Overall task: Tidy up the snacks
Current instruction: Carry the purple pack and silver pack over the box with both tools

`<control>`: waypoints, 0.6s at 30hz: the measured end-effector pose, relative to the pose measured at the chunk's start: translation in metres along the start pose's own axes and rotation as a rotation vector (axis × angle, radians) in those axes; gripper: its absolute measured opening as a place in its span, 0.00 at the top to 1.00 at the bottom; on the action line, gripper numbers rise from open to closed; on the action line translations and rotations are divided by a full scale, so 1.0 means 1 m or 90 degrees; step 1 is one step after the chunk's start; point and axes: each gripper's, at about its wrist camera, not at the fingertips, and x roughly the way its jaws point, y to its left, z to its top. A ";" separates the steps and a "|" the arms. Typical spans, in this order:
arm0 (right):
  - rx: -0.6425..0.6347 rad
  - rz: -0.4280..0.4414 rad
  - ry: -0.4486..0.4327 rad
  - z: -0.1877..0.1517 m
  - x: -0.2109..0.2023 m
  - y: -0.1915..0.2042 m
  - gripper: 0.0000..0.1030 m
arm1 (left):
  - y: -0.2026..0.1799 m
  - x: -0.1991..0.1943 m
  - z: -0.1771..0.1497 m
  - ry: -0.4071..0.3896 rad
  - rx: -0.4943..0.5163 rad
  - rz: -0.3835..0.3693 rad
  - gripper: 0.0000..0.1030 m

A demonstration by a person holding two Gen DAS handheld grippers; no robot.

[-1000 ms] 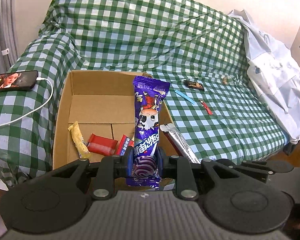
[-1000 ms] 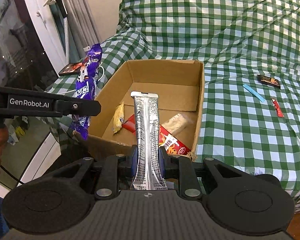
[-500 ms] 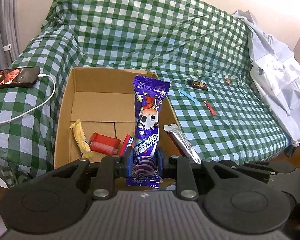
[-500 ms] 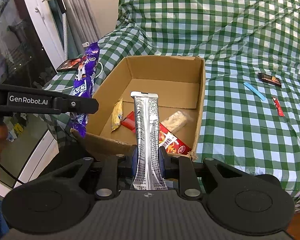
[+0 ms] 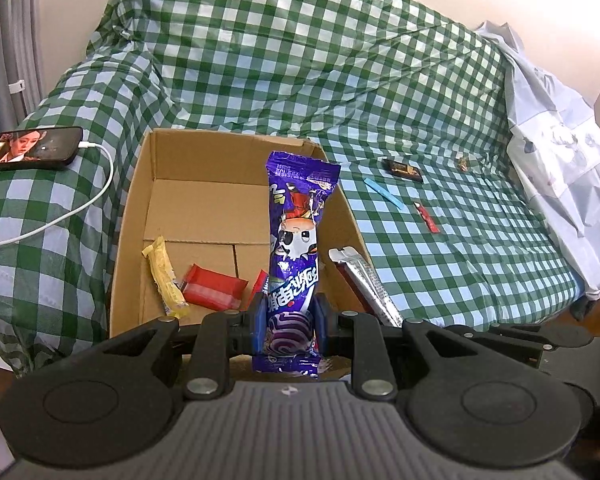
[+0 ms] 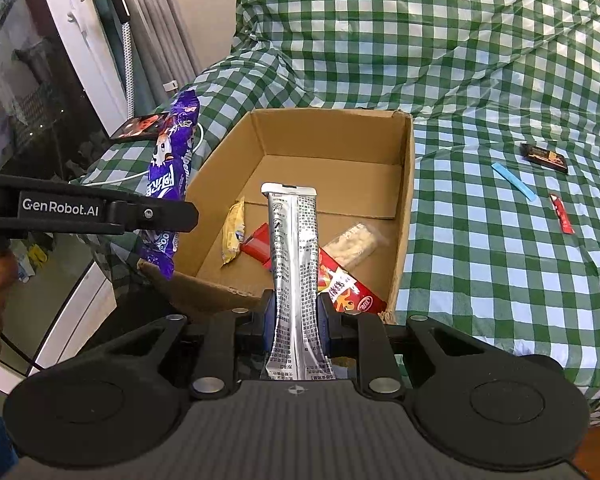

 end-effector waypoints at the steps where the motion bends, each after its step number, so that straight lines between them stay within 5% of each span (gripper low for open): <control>1: 0.000 0.001 0.002 0.001 0.001 0.000 0.78 | 0.001 0.001 0.000 -0.001 0.000 0.001 0.74; 18: -0.001 0.006 0.024 0.026 0.031 0.000 0.78 | 0.021 0.027 0.015 0.017 -0.017 0.018 0.74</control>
